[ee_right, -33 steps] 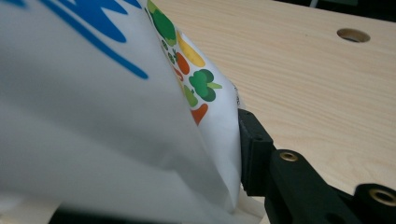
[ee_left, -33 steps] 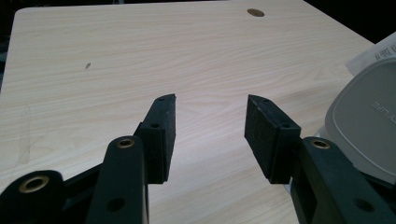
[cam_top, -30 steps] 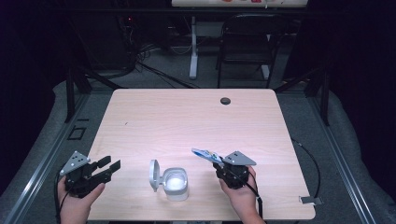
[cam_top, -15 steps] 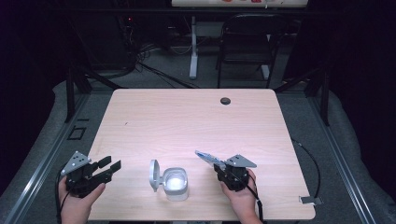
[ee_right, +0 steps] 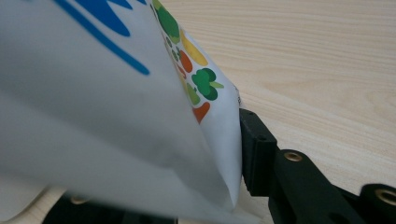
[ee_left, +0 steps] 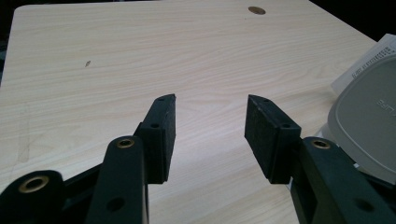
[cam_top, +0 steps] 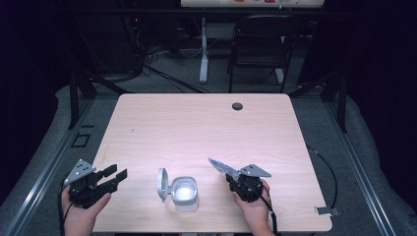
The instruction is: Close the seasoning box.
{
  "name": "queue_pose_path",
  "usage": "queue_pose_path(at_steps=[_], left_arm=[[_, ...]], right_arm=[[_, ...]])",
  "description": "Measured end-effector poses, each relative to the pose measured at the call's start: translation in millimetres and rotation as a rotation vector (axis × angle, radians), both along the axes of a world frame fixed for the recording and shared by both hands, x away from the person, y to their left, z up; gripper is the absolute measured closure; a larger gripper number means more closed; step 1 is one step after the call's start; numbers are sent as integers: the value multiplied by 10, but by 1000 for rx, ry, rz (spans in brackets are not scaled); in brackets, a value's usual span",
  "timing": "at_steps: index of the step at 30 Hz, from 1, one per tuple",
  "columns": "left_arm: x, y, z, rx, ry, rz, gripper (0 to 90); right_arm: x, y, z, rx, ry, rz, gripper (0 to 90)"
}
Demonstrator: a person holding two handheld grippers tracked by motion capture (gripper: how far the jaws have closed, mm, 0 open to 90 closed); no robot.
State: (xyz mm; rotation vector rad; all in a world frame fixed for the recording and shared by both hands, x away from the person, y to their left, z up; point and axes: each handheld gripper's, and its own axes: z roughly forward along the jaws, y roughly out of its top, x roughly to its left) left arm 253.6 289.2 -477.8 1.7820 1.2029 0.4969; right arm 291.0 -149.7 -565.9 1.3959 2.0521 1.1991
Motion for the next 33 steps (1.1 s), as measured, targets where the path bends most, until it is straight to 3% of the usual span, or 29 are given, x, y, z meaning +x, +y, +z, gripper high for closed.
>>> queue_pose_path(at_steps=[13,33], left_arm=[[0,-2,2,7,4,0,538],[-7,-8,10,2,-1,0,534]], right_arm=[[-11,-39,-24,34,-12,-20,628],[-56,-64,43,4,-55,-13,500]])
